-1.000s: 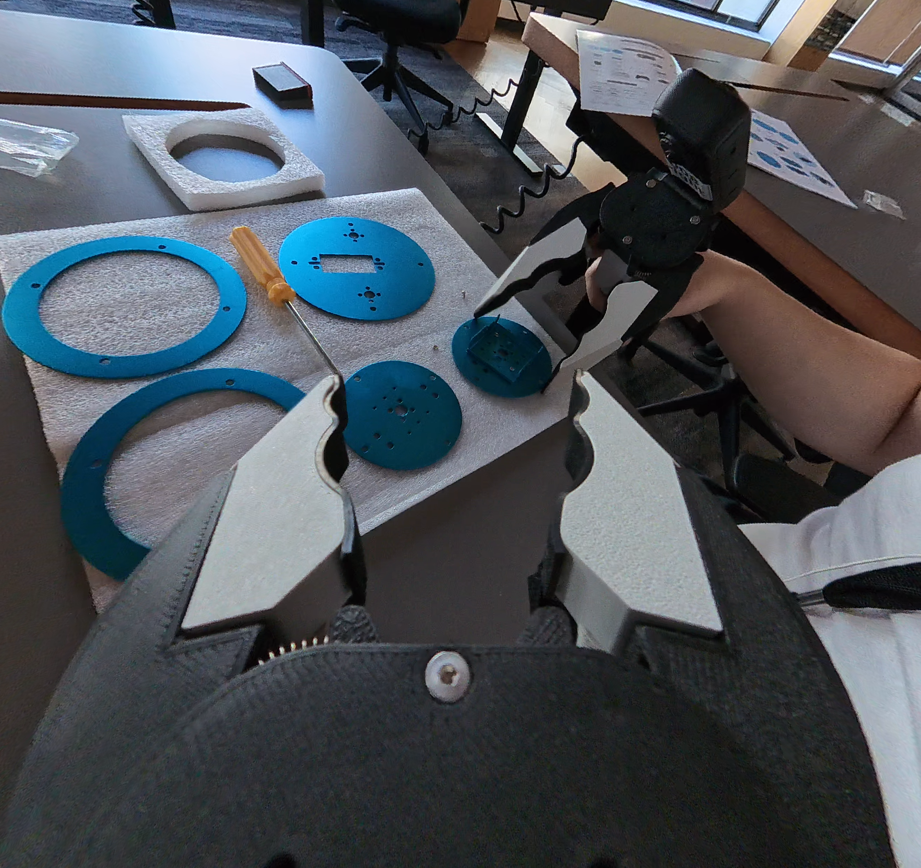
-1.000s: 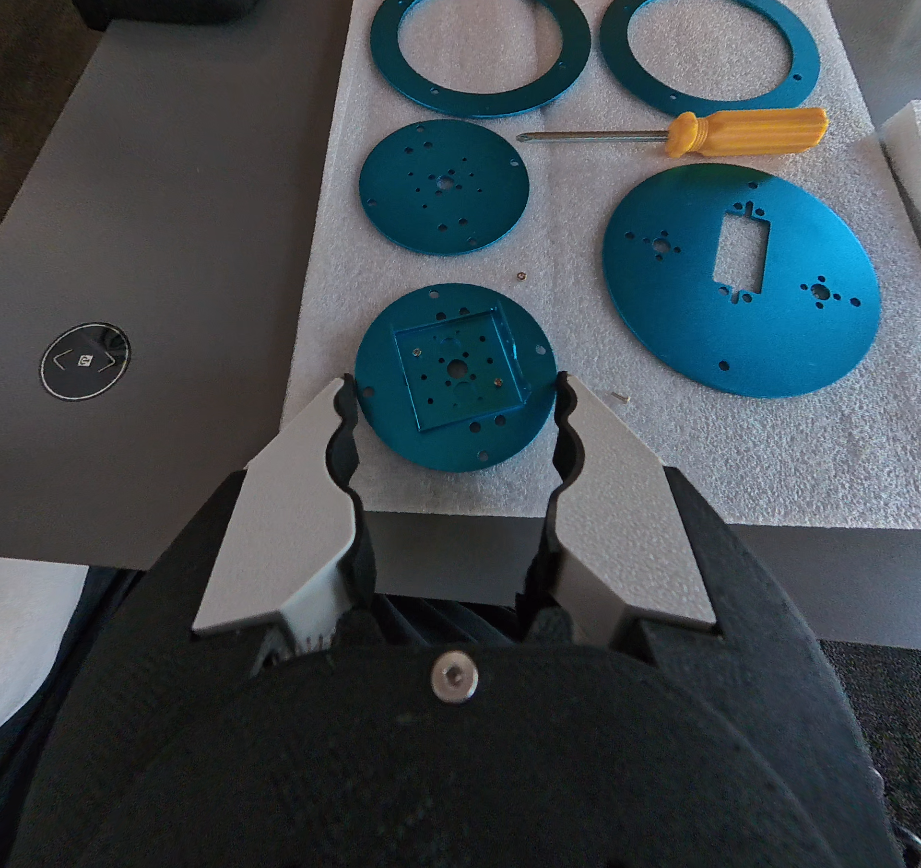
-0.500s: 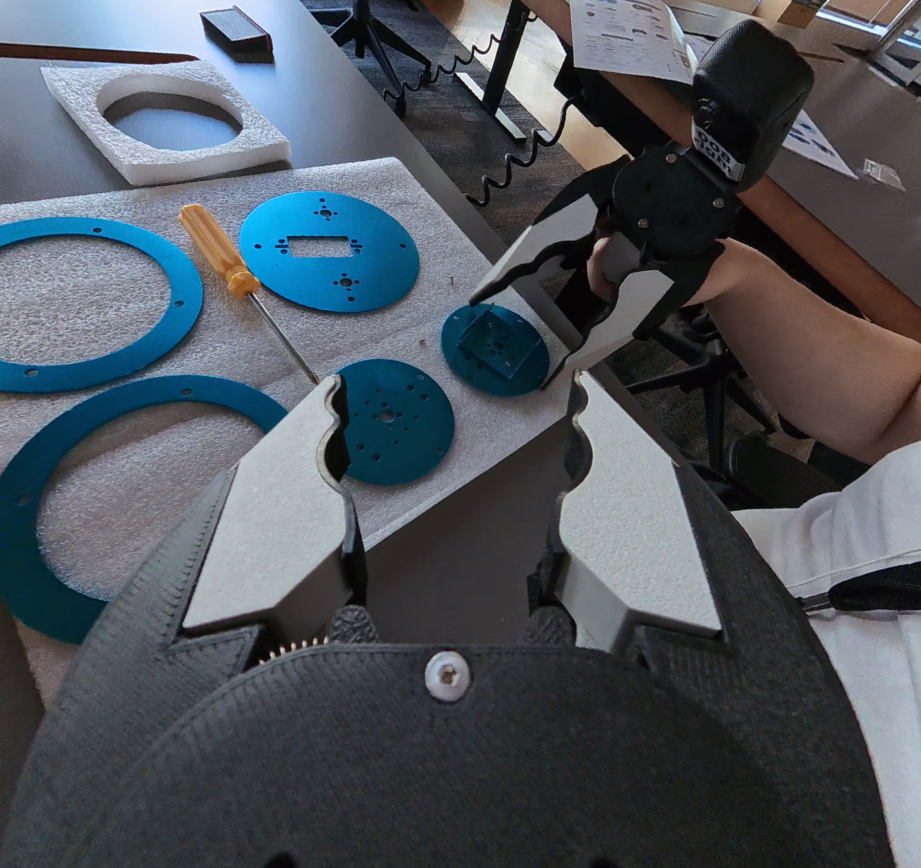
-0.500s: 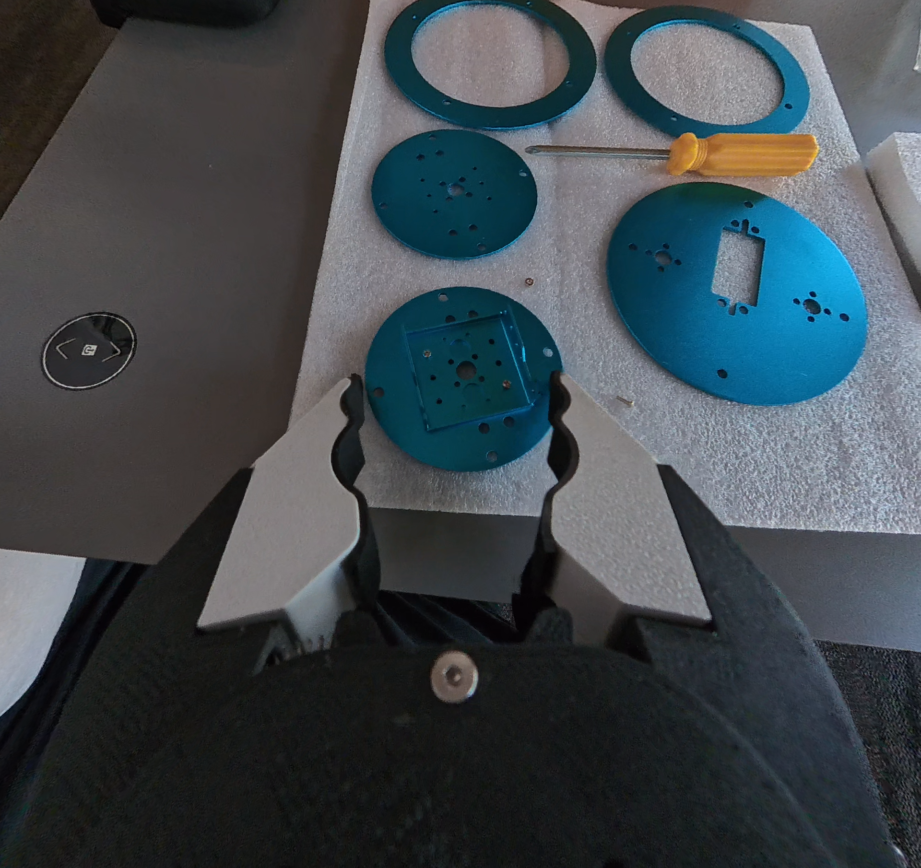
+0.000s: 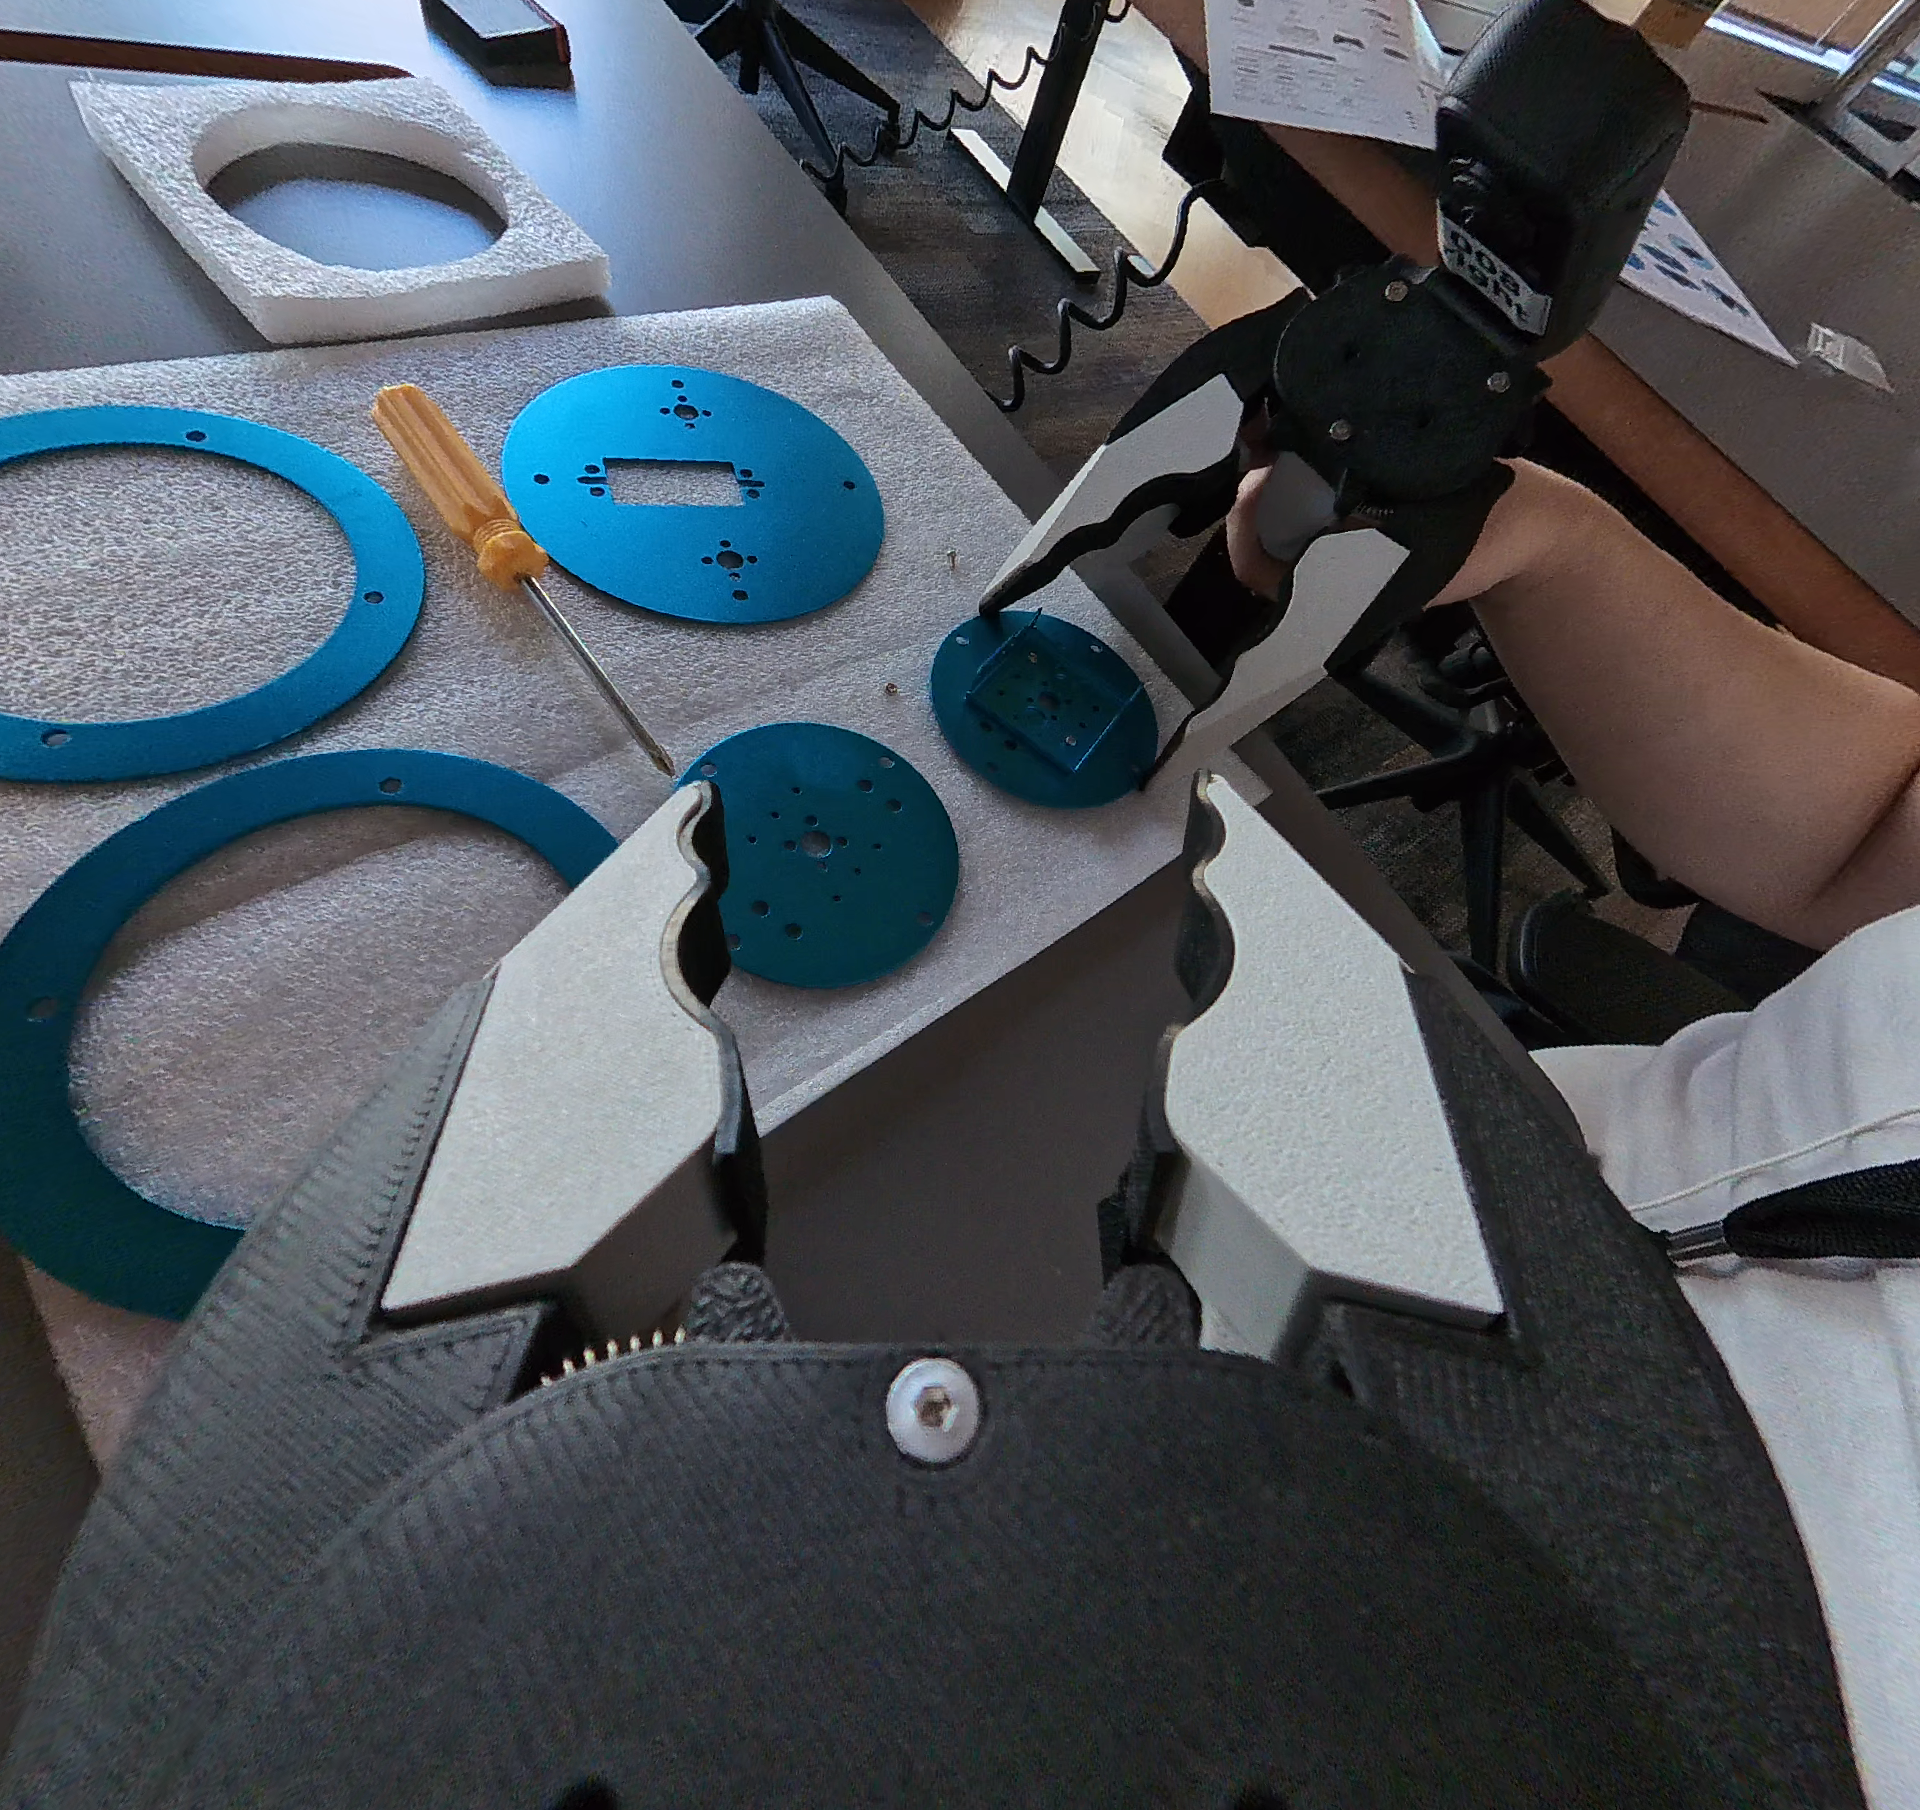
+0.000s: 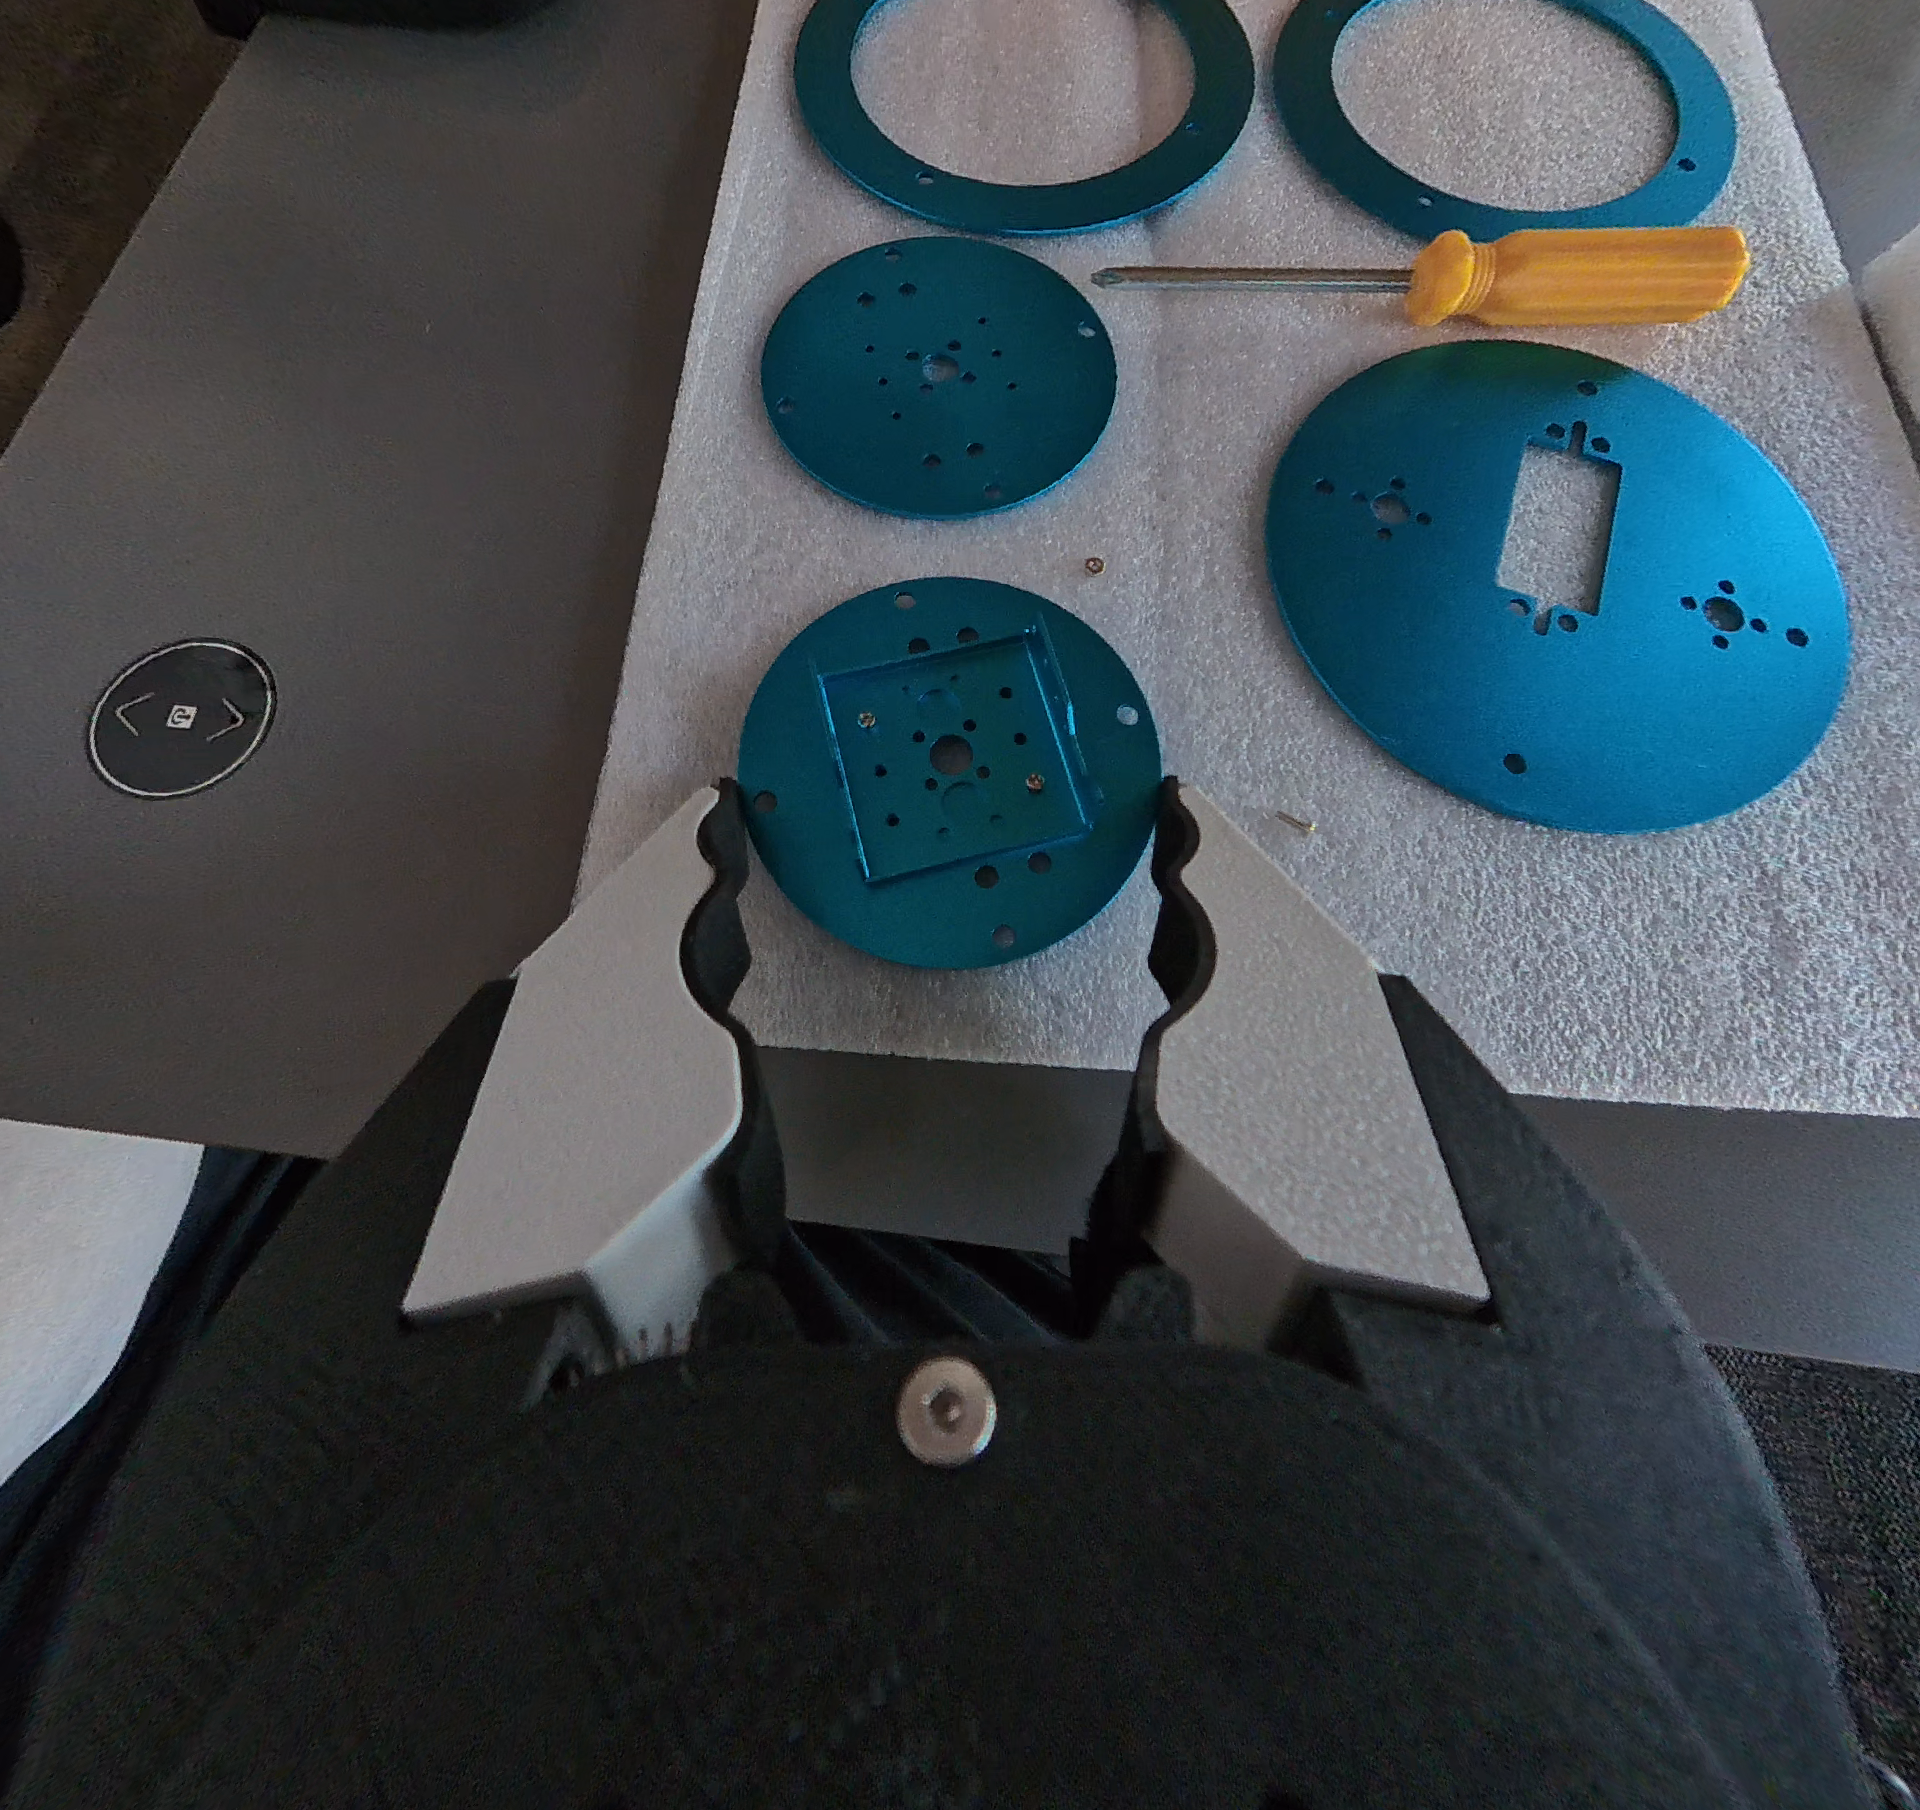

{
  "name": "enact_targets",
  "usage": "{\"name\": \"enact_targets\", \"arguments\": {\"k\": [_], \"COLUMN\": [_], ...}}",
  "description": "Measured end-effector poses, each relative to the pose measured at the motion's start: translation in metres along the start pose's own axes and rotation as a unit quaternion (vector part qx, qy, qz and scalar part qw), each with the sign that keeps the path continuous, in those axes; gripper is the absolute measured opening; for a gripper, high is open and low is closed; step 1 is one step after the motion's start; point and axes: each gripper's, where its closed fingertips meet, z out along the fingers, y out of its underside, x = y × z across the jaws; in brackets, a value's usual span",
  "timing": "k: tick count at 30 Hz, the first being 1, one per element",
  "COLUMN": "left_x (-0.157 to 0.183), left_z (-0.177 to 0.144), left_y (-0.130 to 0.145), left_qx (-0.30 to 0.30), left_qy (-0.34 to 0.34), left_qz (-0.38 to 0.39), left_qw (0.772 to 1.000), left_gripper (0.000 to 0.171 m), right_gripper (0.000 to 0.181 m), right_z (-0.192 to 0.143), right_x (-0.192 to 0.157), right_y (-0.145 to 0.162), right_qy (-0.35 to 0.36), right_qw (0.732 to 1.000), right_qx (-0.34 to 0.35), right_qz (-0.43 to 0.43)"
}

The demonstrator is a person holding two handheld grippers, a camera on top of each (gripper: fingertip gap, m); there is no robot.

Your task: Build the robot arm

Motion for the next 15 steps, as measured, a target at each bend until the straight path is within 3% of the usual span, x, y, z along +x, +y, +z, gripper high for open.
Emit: {"name": "enact_targets", "arguments": {"k": [7, 15], "left_x": [0.004, 0.022], "left_z": [0.015, 0.054], "left_y": [0.004, 0.013], "left_qx": [-0.027, -0.063], "left_qy": [0.024, 0.144], "left_qz": [0.023, 0.016], "left_qw": [0.999, 0.987], "left_gripper": [0.081, 0.094], "right_gripper": [0.078, 0.078], "right_z": [-0.001, -0.003], "right_x": [0.000, -0.001], "right_y": [-0.002, -0.006], "right_qy": [0.012, 0.033], "right_qw": [1.000, 0.998], "right_qx": [0.001, 0.011], "right_qz": [-0.023, -0.057]}}
